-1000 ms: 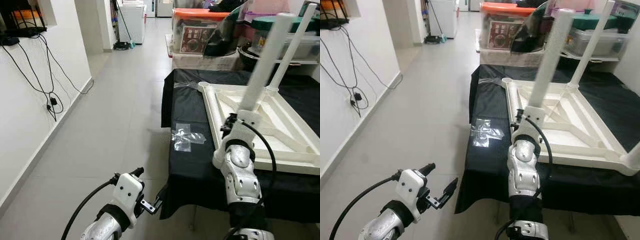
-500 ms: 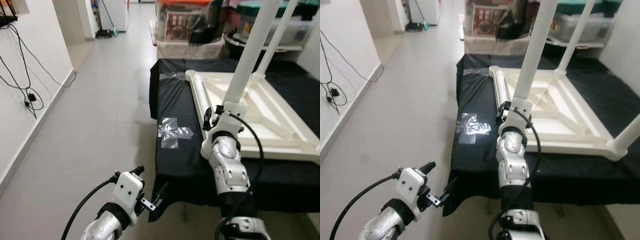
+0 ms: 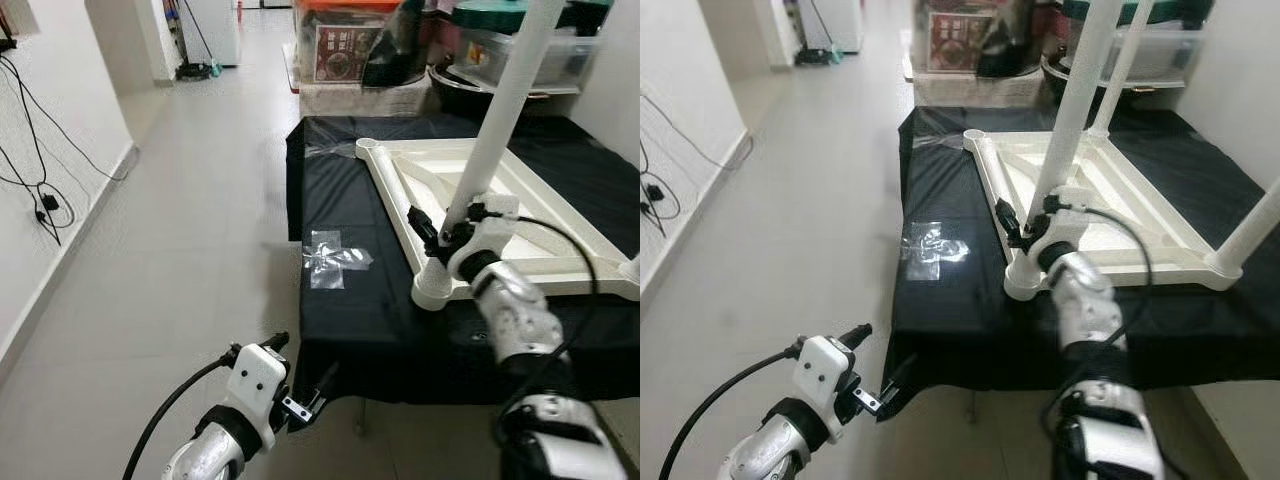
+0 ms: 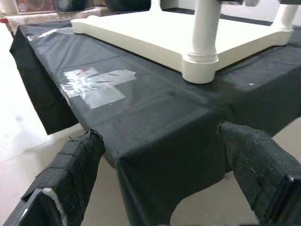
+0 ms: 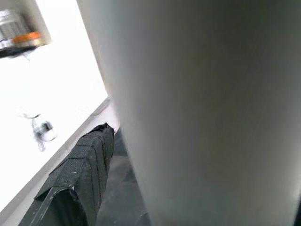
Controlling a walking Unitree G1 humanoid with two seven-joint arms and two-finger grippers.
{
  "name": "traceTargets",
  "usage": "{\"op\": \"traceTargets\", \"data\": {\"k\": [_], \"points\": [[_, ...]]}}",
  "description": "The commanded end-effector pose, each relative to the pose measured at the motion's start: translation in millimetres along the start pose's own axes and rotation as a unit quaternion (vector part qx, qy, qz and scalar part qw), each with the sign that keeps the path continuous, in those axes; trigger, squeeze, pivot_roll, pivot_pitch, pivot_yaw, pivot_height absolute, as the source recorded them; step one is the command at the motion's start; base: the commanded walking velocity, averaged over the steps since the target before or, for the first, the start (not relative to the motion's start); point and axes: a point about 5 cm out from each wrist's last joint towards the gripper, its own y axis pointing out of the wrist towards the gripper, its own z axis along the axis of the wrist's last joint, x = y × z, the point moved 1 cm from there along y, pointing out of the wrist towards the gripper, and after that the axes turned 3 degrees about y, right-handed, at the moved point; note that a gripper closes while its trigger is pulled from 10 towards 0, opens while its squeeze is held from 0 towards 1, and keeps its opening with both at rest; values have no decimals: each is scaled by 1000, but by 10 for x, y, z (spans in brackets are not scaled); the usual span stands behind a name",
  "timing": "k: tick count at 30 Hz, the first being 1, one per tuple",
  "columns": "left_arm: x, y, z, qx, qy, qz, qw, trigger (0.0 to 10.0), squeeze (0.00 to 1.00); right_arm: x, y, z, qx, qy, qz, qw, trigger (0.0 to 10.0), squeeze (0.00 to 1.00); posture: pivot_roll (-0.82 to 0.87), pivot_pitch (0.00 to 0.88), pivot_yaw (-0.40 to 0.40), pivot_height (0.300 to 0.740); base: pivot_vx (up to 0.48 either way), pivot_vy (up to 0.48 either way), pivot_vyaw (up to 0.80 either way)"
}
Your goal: Building children table
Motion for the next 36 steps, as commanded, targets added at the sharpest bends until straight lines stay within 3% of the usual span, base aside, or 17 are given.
{"op": "traceTargets", "data": {"k": [1, 3, 5, 6, 7, 8, 9, 11, 12, 13, 16, 23, 25, 26, 31, 33, 36], "points": [[7, -1, -21, -6, -1, -3, 1000, 10000, 0, -80, 37, -41, -12, 11, 32, 999, 10000, 0, 119, 90, -38, 740, 0, 0, 0], [2, -2, -20, -6, 0, -2, 1000, 10000, 0, -148, -2, -28, -27, 18, 112, 993, 10000, 0, 120, 90, -35, 740, 0, 0, 0], [2, -2, -20, -6, 0, -2, 1000, 10000, 0, -148, -2, -28, -27, 18, 112, 993, 10000, 0, 120, 90, -35, 740, 0, 0, 0], [-1, -2, -18, -6, 1, -2, 1000, 10000, 0, -215, -54, -30, -41, 30, 176, 983, 10000, 0, 122, 89, -36, 740, 0, 0, 0], [-1, -2, -18, -6, 1, -2, 1000, 10000, 0, -215, -54, -30, -41, 30, 176, 983, 10000, 0, 122, 89, -36, 740, 0, 0, 0], [-2, -4, -17, -5, 2, -2, 1000, 10000, 0, -283, -133, -46, -58, 33, 249, 966, 10000, 0, 124, 90, -37, 740, 0, 0, 0], [-2, -4, -17, -5, 2, -2, 1000, 10000, 0, -283, -133, -46, -58, 33, 249, 966, 10000, 0, 124, 90, -37, 740, 0, 0, 0], [-3, -4, -16, -5, 3, -2, 1000, 10000, 0, -362, -279, -89, -96, 34, 357, 929, 10000, 0, 126, 89, -38, 740, 0, 0, 0], [-3, -4, -16, -5, 3, -2, 1000, 10000, 0, -362, -279, -89, -96, 34, 357, 929, 10000, 0, 126, 89, -38, 740, 0, 0, 0], [-4, -5, -16, -5, 3, -1, 1000, 10000, 0, -370, -316, -68, -105, 42, 400, 910, 10000, 0, 126, 88, -38, 740, 0, 0, 0], [-4, -7, -18, -6, 3, -1, 1000, 10000, 0, -360, -316, 6, -108, 52, 443, 888, 10000, 0, 130, 87, -40, 740, 0, 0, 0], [-4, -11, -24, -6, 2, -1, 1000, 10000, 0, -408, -291, 29, -116, 43, 476, 871, 10000, 0, 127, 83, -40, 740, 0, 0, 0], [-4, -11, -24, -6, 2, -1, 1000, 10000, 0, -408, -291, 29, -116, 43, 476, 871, 10000, 0, 127, 83, -40, 740, 0, 0, 0], [-3, -11, -27, -7, 1, -1, 1000, 10000, 0, -442, -223, -13, -112, 26, 458, 882, 0, 0, 131, 80, -42, 740, 0, 0, 0], [1, -12, -35, -7, 1, -1, 1000, 10000, 0, -476, -118, -94, -97, 7, 405, 909, 0, 0, 131, 76, -42, 740, 0, 0, 0], [4, -17, -41, -9, -1, -2, 1000, 10000, 0, -462, -27, -126, -67, 12, 326, 943, 0, 0, 120, 74, -37, 740, 0, 0, 0], [6, -20, -43, -9, -1, -3, 1000, 10000, 0, -426, 41, -127, -49, 8, 264, 963, 0, 0, 118, 73, -33, 740, 0, 0, 0]]}}
